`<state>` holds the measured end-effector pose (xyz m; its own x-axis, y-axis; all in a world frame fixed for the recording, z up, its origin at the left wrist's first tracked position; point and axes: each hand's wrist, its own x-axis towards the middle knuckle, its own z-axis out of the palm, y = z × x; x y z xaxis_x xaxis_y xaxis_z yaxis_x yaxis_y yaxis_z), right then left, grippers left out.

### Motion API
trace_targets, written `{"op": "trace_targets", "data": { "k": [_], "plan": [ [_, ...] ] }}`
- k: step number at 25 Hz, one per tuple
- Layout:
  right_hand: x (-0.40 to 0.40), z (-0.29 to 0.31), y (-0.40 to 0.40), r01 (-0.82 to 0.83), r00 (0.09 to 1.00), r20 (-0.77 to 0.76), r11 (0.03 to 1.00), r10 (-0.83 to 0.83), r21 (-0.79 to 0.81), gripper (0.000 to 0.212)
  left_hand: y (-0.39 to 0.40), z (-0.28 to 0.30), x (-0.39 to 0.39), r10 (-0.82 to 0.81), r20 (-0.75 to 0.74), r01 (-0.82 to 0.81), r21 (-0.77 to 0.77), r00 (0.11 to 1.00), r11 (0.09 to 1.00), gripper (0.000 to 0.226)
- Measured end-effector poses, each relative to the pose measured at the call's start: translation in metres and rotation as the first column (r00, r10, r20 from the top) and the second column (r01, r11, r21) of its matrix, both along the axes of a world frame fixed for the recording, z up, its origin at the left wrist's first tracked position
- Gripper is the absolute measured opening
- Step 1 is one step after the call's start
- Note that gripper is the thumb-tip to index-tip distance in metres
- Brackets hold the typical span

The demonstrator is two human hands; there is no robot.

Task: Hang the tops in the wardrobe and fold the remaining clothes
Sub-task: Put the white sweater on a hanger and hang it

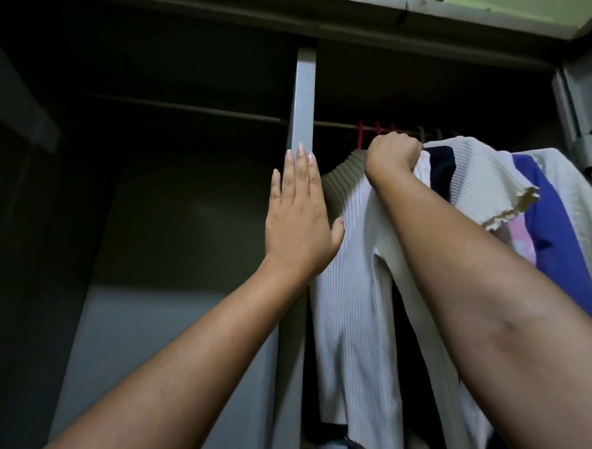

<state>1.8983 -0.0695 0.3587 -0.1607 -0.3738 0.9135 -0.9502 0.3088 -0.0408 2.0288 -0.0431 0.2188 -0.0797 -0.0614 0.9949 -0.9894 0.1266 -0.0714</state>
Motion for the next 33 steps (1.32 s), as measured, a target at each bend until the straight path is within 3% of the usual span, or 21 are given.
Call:
{"op": "trace_targets", "data": {
  "k": [2, 5, 9, 11, 13, 15, 16, 19, 21, 22, 24, 26, 28, 30, 33],
  "plan": [
    [-0.004, 0.001, 0.015, -0.060, 0.997, 0.038, 0.998, 0.062, -0.035, 0.027, 0.001, -0.001, 0.001, -0.023, 0.004, 0.023, 0.013, 1.000, 1.000, 0.089],
    [-0.018, -0.012, 0.047, -0.212, 0.961, 0.132, 0.953, 0.244, -0.216, 0.029, 0.004, -0.013, 0.002, -0.089, -0.036, 0.089, 0.010, 0.995, 0.996, 0.084],
    [-0.040, -0.079, 0.083, -0.382, 0.853, 0.220, 0.854, 0.473, -0.354, 0.056, 0.009, -0.054, 0.003, -0.218, -0.083, 0.224, 0.063, 0.972, 0.973, 0.087],
    [-0.049, -0.123, 0.099, -0.355, 0.857, 0.309, 0.907, 0.413, -0.227, 0.063, 0.014, -0.080, 0.004, -0.277, -0.098, 0.287, 0.114, 0.956, 0.951, 0.090],
    [-0.056, -0.172, 0.107, -0.278, 0.900, 0.364, 0.959, 0.240, 0.055, 0.065, 0.018, -0.108, 0.005, -0.323, -0.134, 0.342, 0.157, 0.937, 0.926, 0.094],
    [-0.056, -0.227, 0.104, -0.268, 0.898, 0.432, 0.887, 0.088, 0.376, 0.065, 0.022, -0.140, 0.006, -0.335, -0.170, 0.364, 0.189, 0.927, 0.912, 0.096],
    [-0.054, -0.254, 0.099, -0.328, 0.859, 0.511, 0.804, 0.035, 0.496, 0.059, 0.023, -0.157, 0.007, -0.333, -0.183, 0.367, 0.204, 0.925, 0.908, 0.096],
    [-0.045, -0.311, 0.075, -0.542, 0.696, 0.704, 0.541, -0.140, 0.644, 0.033, 0.024, -0.193, 0.012, -0.335, -0.202, 0.379, 0.249, 0.920, 0.891, 0.092],
    [-0.031, -0.317, 0.059, -0.624, 0.621, 0.768, 0.493, -0.157, 0.606, 0.025, 0.023, -0.202, 0.012, -0.356, -0.216, 0.404, 0.255, 0.909, 0.878, 0.087],
    [-0.023, -0.311, 0.050, -0.700, 0.509, 0.857, 0.539, -0.082, 0.468, 0.022, 0.023, -0.205, 0.011, -0.373, -0.231, 0.424, 0.243, 0.899, 0.873, 0.084],
    [-0.005, -0.294, 0.028, -0.799, 0.174, 0.971, 0.600, 0.163, 0.043, 0.017, 0.022, -0.208, 0.010, -0.412, -0.257, 0.466, 0.204, 0.874, 0.861, 0.081],
    [0.014, -0.285, 0.011, -0.764, -0.127, 0.925, 0.559, 0.359, -0.322, 0.020, 0.019, -0.210, 0.012, -0.488, -0.295, 0.549, 0.179, 0.821, 0.816, 0.080],
    [0.030, -0.294, -0.004, -0.695, -0.292, 0.864, 0.529, 0.410, -0.486, 0.024, 0.016, -0.210, 0.016, -0.579, -0.372, 0.657, 0.122, 0.726, 0.744, 0.082],
    [0.035, -0.315, -0.016, -0.701, -0.291, 0.902, 0.571, 0.318, -0.428, 0.020, 0.014, -0.209, 0.017, -0.642, -0.423, 0.728, 0.065, 0.640, 0.683, 0.085],
    [0.027, -0.349, -0.024, -0.777, -0.178, 0.984, 0.609, 0.031, -0.160, 0.021, 0.013, -0.209, 0.018, -0.645, -0.430, 0.737, 0.074, 0.631, 0.672, 0.084]
  ]
}}
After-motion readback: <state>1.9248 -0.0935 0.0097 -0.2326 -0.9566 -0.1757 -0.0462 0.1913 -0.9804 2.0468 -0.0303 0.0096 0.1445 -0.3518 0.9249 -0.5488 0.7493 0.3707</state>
